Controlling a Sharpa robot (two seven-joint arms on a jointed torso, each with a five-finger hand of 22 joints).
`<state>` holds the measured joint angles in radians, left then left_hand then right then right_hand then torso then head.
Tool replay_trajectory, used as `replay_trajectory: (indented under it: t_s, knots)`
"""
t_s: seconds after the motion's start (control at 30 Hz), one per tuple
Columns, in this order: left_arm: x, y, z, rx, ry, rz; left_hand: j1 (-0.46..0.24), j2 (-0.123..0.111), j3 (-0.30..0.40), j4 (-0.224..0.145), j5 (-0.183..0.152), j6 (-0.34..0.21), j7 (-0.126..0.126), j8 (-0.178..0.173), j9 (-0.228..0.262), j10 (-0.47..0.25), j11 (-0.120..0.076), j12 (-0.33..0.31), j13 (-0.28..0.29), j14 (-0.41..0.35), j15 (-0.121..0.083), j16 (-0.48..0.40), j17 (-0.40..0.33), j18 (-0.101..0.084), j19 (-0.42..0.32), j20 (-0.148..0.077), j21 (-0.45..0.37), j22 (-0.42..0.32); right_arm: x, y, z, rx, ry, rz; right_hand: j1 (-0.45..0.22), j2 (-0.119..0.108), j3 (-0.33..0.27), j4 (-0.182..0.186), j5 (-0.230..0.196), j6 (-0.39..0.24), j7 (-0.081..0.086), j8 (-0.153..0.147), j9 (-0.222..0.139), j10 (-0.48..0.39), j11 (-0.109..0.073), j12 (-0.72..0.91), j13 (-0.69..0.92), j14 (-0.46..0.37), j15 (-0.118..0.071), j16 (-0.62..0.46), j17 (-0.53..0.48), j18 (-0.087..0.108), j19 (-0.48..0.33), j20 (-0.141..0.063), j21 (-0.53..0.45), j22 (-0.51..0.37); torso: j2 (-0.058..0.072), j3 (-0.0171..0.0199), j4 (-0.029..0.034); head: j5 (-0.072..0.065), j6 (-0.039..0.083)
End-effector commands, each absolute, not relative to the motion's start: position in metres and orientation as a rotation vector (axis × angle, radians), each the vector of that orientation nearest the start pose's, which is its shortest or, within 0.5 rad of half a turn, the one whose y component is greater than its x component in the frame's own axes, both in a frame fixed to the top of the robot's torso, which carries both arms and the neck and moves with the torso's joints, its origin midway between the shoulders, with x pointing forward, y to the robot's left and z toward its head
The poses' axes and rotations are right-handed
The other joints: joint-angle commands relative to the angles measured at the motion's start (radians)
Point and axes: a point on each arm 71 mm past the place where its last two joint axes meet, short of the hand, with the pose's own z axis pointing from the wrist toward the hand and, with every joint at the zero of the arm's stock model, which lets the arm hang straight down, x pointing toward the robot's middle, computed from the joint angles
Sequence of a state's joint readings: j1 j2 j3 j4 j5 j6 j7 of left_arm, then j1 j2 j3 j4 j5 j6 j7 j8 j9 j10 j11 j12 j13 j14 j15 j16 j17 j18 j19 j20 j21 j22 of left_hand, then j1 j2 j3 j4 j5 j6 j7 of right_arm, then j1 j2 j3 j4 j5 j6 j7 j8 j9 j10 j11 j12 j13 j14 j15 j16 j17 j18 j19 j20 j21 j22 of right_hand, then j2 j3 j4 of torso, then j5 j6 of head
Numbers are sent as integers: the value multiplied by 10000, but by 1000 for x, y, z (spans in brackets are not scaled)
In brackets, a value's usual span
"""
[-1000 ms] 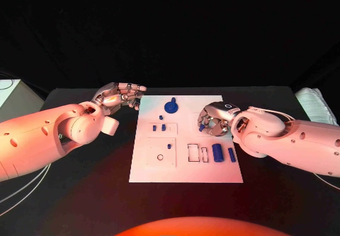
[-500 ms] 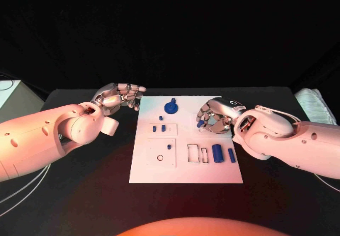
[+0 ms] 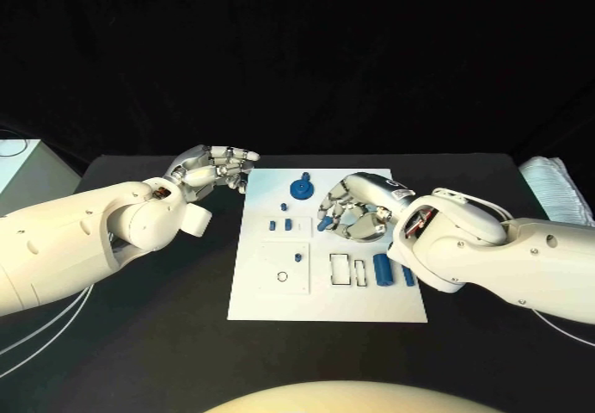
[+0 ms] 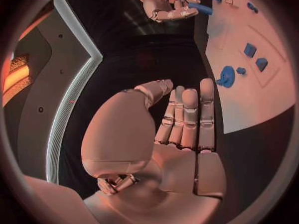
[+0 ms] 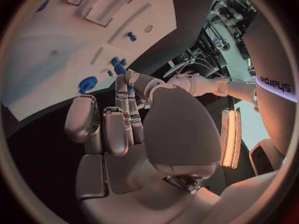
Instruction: Assemble the parts on the task board
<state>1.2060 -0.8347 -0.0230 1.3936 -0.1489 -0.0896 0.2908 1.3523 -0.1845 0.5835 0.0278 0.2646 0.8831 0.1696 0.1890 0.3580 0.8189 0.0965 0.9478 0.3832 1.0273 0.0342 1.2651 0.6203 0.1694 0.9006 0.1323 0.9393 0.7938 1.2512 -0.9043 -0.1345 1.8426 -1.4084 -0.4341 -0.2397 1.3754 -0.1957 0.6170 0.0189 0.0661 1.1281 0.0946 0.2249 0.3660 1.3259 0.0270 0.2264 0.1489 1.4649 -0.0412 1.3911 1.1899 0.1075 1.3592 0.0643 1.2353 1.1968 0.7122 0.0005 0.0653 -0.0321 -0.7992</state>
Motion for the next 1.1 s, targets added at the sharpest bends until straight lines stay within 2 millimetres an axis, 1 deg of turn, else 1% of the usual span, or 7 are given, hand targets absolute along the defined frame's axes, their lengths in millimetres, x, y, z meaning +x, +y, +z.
replay_trajectory:
  t_s: [0.03, 0.17, 0.23, 0.37, 0.63, 0.97, 1.1]
  knots:
    - [509, 227, -181, -9570, 16101, -15714, -20, 94, -51, 26, 6, -13, 26, 9, 5, 33, 0, -8, -16, 51, 4, -52, 2, 145, 19, 40, -42, -9, 405, -130, -171, -1861, 16343, 8749, 105, 165, 62, -32, 42, 95, 71, 297, 467, 58, -28, 20, 23, 383, -58, 1, -10, -166, -21, -31, -62, -6, -1, -13, -5, 44, -21]
    - [509, 226, -181, -9560, 16108, -15736, -13, 96, -58, 24, 5, -9, 24, 10, 4, 31, -1, -10, -25, 40, 1, -64, -19, 146, 24, 40, -55, -17, 398, -109, -181, -2420, 16312, 9187, 105, 165, 62, -32, 42, 95, 71, 297, 467, 58, -28, 20, 23, 383, -58, 1, -10, -166, -21, -31, -62, -6, -1, -8, 26, 99, -23]
    - [509, 225, -181, -9556, 16114, -15744, -13, 96, -58, 24, 5, -9, 24, 10, 4, 31, -1, -10, -25, 40, 1, -64, -19, 146, 24, 40, -55, -17, 395, -99, -188, -2714, 16339, 9328, 104, 165, 78, -49, 52, 86, 76, 306, 483, 53, -24, 10, 35, 380, -56, -5, -23, -162, -34, -32, -80, -22, -5, -20, 46, 118, -41]
    - [509, 225, -181, -9560, 16117, -15737, -13, 96, -58, 24, 5, -9, 24, 10, 4, 31, -1, -10, -25, 40, 1, -64, -19, 146, 24, 40, -55, -17, 391, -87, -202, -3150, 16476, 9460, 104, 165, 78, -49, 52, 86, 76, 306, 483, 53, -24, 10, 35, 380, -56, -5, -23, -162, -34, -32, -80, -22, 13, -25, 24, 204, -63]
    - [509, 224, -181, -9566, 16126, -15729, -19, 96, -65, 31, 4, -7, 24, 11, 4, 25, 0, -14, -32, 29, 2, -74, -39, 146, 26, 40, -65, -23, 388, -74, -220, -3618, 16842, 9419, 97, 165, 90, -63, 56, 75, 82, 314, 500, 49, -19, 0, 46, 378, -53, -9, -30, -154, -55, -32, -111, -52, 17, -10, 13, 266, -134]
    - [509, 225, -181, -9577, 16134, -15711, -19, 96, -65, 31, 4, -7, 24, 11, 4, 25, 0, -14, -32, 29, 2, -74, -39, 146, 26, 40, -65, -23, 385, -71, -232, -3877, 17036, 9183, 95, 165, 92, -65, 58, 74, 83, 316, 503, 48, -19, -2, 48, 378, -53, -8, -29, -154, -57, -32, -113, -54, 23, 13, 11, 311, -191]
    - [509, 225, -181, -9581, 16138, -15707, -19, 96, -65, 31, 4, -7, 24, 11, 4, 25, 0, -14, -32, 29, 2, -74, -39, 146, 26, 40, -65, -23, 385, -71, -234, -3937, 17097, 9078, 95, 165, 92, -65, 58, 74, 83, 316, 503, 48, -19, -2, 48, 378, -53, -8, -29, -154, -57, -32, -113, -54, 20, 6, 8, 312, -221]
